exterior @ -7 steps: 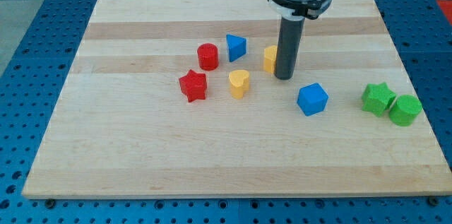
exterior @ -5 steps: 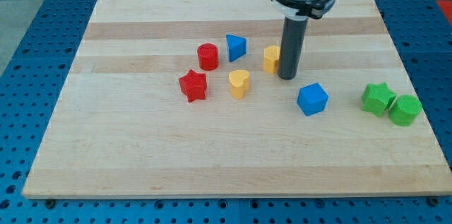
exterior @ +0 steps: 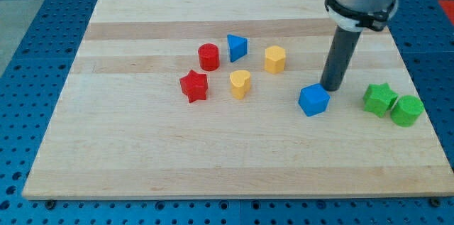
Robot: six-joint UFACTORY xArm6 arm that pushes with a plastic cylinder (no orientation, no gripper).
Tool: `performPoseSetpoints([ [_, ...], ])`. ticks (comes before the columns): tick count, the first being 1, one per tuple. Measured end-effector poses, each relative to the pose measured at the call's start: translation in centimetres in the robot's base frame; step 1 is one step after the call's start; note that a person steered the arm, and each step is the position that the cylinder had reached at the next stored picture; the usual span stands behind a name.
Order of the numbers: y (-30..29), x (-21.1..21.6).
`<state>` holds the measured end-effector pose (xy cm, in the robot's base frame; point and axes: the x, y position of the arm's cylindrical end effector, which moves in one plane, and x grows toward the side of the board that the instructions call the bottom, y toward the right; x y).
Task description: Move the blue cube diagonally bottom right to the red star
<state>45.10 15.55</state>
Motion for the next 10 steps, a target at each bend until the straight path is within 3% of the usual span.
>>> performPoseSetpoints([
  [2, 0.0, 2.5],
  [5, -0.7, 2.5],
  [10, -7.1, 2.5],
])
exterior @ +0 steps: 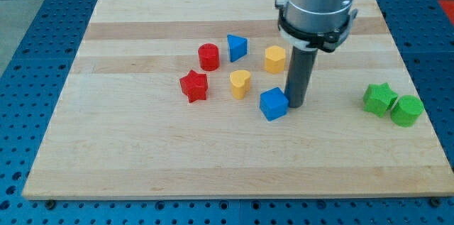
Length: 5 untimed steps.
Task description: Move the blue cube diagonally bottom right to the red star
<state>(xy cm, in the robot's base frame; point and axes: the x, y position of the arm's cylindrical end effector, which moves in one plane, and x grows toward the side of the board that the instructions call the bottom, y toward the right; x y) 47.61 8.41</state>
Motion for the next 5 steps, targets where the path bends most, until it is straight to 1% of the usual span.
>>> performPoseSetpoints([
  [2, -3.0, 0.3],
  [5, -5.7, 3.5],
])
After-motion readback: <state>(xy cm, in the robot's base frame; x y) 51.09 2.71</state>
